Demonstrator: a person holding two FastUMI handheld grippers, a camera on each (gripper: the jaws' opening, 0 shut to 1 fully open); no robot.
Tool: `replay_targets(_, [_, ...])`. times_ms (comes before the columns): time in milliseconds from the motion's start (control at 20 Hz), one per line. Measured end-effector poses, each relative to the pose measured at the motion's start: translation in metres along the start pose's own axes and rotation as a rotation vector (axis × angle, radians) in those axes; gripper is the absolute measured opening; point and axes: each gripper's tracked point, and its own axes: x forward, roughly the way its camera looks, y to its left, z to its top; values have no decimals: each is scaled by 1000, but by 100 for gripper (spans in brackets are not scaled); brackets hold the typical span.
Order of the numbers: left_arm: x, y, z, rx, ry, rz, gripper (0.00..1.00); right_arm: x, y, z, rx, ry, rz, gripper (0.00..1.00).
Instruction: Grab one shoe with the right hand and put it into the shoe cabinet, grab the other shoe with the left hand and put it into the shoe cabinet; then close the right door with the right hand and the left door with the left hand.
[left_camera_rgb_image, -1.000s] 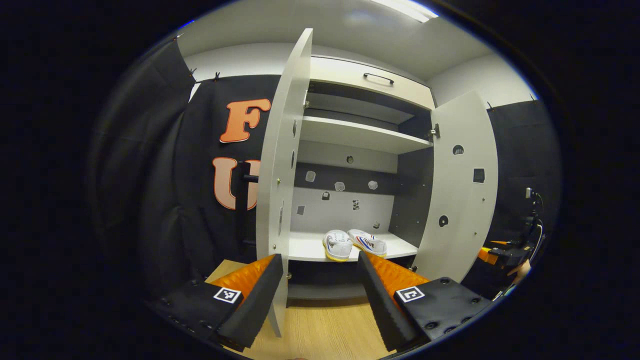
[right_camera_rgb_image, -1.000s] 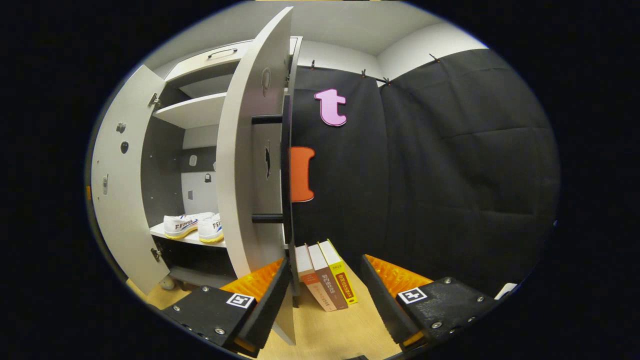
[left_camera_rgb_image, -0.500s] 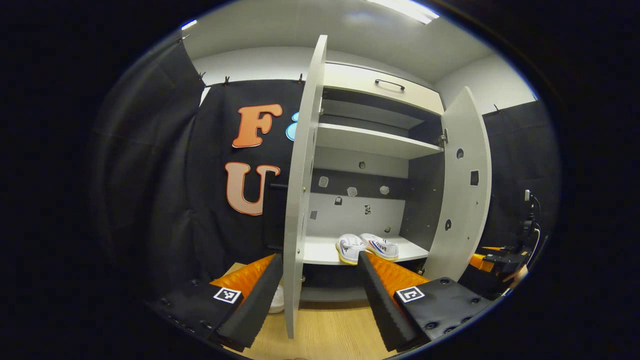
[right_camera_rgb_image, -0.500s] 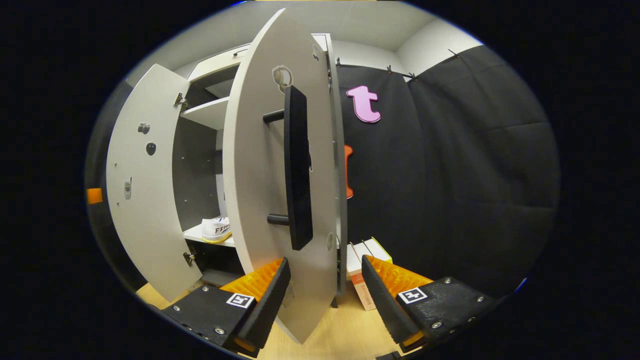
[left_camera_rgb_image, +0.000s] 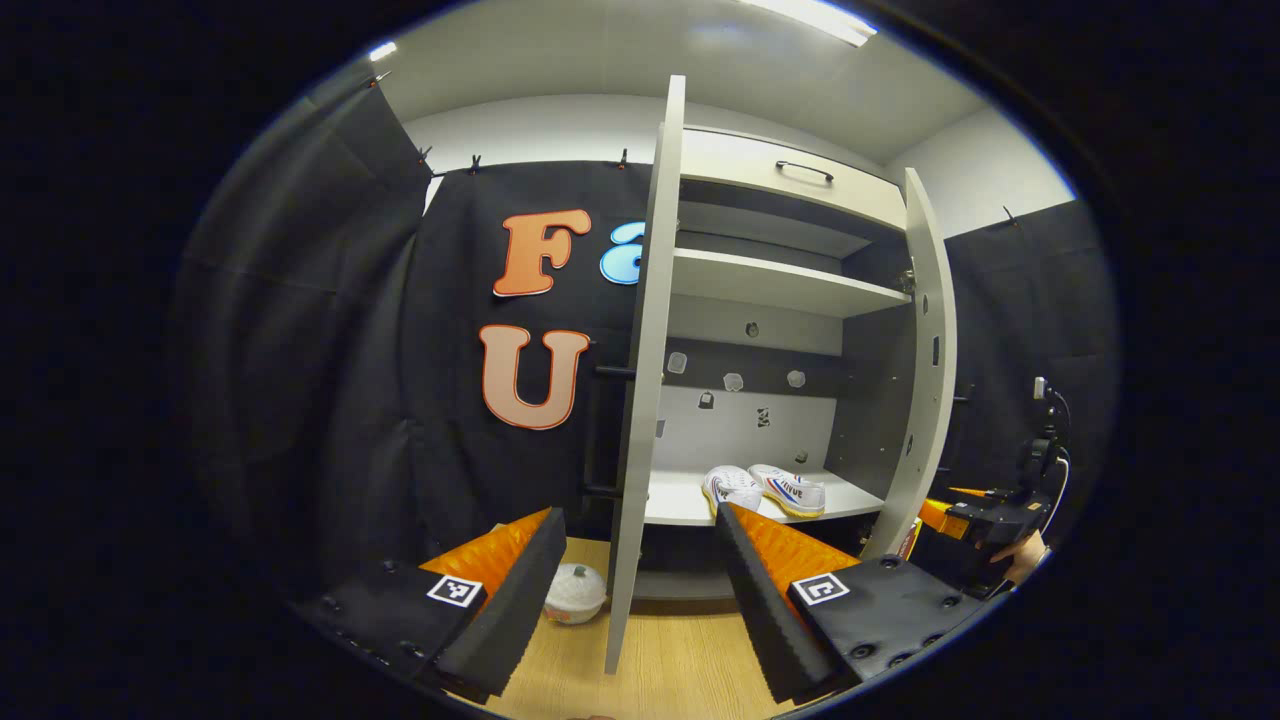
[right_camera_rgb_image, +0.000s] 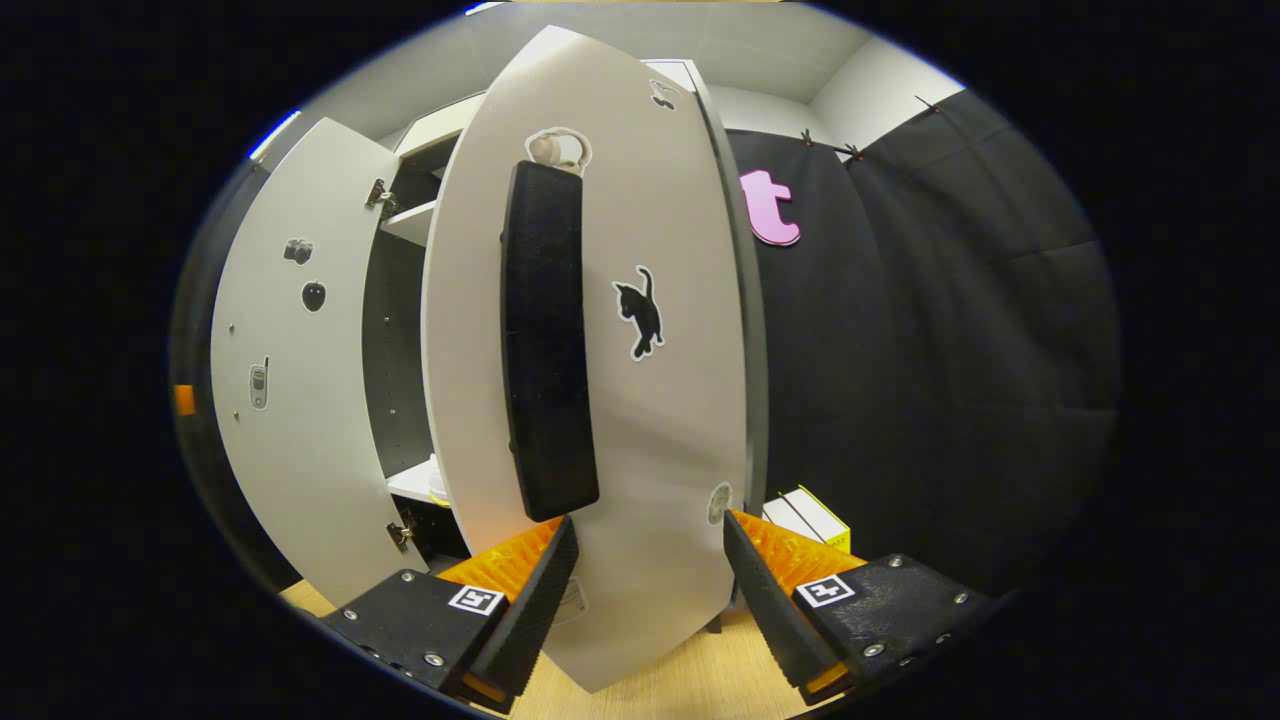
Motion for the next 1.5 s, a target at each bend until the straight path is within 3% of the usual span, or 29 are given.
replay_targets(150, [-9, 17, -2, -27, 9, 14, 96, 25, 17, 1, -21, -2, 17, 92])
replay_targets(400, [-5, 59, -14, -29, 18, 101, 97, 43, 35, 2, -74, -5, 30, 91])
replay_targets(650, [1, 88, -45, -44, 66, 142, 97, 53, 33, -1, -25, 12, 19, 90])
replay_targets(950, [22, 90, -78, -52, 128, 109, 96, 64, 40, -1, -50, 24, -42, 91])
replay_targets(1350, [60, 82, -96, -30, 158, 49, 96, 69, 41, 1, -58, 38, -61, 90])
replay_targets(1500, [70, 87, -95, -11, 157, 67, 99, 68, 40, 2, -66, 45, -63, 90])
